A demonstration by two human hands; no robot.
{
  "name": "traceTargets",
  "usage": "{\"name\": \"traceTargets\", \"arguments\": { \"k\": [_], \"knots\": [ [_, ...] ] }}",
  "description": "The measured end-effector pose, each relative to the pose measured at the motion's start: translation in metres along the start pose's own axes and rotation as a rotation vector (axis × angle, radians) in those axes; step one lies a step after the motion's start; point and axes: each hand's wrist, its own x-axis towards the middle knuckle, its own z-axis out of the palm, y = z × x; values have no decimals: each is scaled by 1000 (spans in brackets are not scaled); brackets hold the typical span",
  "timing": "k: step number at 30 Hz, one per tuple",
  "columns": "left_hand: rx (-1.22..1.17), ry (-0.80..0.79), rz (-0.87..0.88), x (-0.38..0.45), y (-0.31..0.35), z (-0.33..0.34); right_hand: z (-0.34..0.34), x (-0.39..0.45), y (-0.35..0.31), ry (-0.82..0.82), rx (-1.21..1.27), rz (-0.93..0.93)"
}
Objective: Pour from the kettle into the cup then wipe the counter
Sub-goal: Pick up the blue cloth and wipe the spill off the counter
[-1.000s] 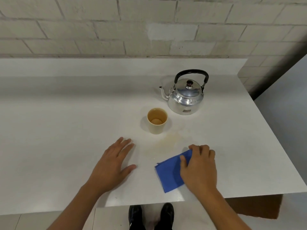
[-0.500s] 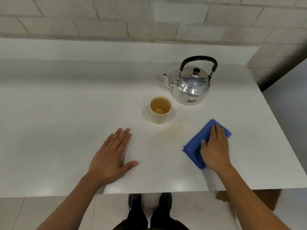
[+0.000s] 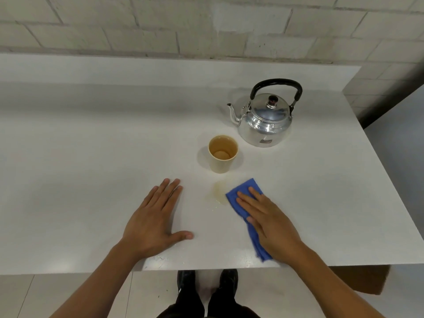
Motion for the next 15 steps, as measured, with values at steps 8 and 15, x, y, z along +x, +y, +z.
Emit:
{"name": "traceTargets", "arguments": {
  "k": [8, 15],
  "knots": [
    [-19, -9, -5, 0, 1, -2, -24, 3, 40, 126, 12, 322],
    [-70, -12, -5, -4, -12, -10, 6, 47, -17, 145, 12, 337]
  ]
}}
